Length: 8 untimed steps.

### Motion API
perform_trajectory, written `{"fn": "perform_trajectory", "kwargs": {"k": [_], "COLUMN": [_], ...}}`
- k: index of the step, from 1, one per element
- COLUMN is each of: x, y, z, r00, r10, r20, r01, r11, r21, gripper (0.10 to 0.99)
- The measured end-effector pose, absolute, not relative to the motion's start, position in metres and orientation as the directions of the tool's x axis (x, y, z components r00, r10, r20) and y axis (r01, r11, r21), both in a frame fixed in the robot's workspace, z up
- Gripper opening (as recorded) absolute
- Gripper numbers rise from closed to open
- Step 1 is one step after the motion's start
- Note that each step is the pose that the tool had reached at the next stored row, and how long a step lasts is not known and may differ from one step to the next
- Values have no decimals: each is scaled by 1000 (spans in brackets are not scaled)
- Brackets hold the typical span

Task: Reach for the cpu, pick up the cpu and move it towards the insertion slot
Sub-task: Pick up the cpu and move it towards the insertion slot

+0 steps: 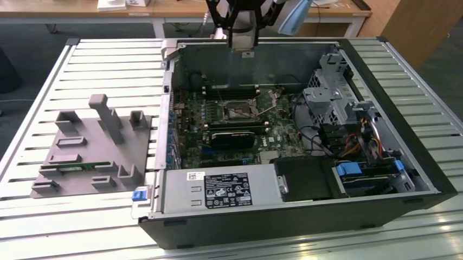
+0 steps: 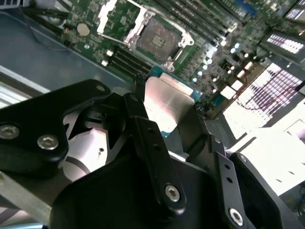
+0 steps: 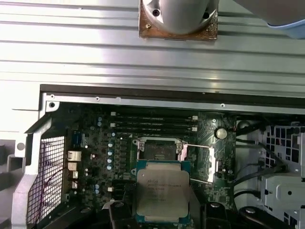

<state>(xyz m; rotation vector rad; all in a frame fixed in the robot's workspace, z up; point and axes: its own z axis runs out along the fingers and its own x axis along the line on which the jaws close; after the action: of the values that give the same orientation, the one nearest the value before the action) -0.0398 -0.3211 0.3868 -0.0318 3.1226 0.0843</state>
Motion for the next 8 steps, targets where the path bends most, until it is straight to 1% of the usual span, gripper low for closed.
{"fn": "perform_trajectory", "kwargs": {"k": [8], "x": [-34], "y": [-317], "z": [386], "r00": [-1000], "r10": [-20], "r20": [-18], "r01": [-21], "r11": [998], "r21": [54], "gripper": [529]}}
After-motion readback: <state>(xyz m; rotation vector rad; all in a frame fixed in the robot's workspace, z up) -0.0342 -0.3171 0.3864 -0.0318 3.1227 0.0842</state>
